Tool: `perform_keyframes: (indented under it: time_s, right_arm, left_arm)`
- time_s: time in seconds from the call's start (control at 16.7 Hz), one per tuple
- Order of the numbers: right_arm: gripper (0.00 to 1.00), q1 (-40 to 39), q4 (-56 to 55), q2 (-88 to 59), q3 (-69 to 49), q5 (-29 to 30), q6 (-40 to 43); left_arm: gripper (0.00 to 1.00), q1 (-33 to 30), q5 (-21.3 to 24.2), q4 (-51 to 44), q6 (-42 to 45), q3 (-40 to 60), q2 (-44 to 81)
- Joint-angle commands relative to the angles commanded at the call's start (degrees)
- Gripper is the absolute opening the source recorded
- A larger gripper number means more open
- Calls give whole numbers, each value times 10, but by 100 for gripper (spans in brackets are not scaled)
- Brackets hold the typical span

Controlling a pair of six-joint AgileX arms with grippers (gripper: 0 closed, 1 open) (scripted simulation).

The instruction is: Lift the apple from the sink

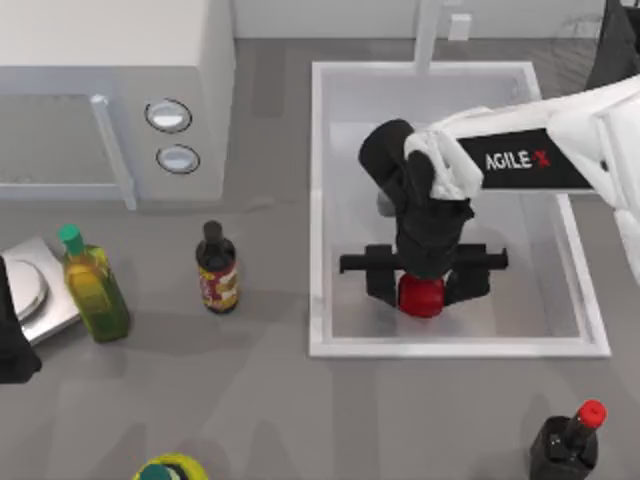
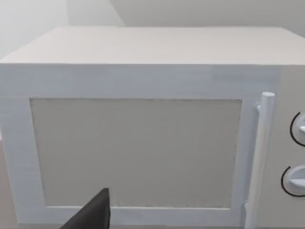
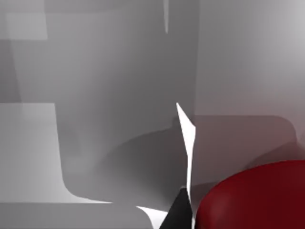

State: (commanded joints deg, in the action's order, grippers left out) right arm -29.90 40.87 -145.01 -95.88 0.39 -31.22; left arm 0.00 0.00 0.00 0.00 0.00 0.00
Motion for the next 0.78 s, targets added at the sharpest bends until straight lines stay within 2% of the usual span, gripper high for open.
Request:
perform_keyframes:
  time_s: [0.54,0.78]
  right_arm:
    - [0,1,26,35,-14,13,6]
    - [0,0,114,36,-101,13,5]
  left_arm:
    - [100,0,0,0,0,0,0]
    - [100,0,0,0,0,0,0]
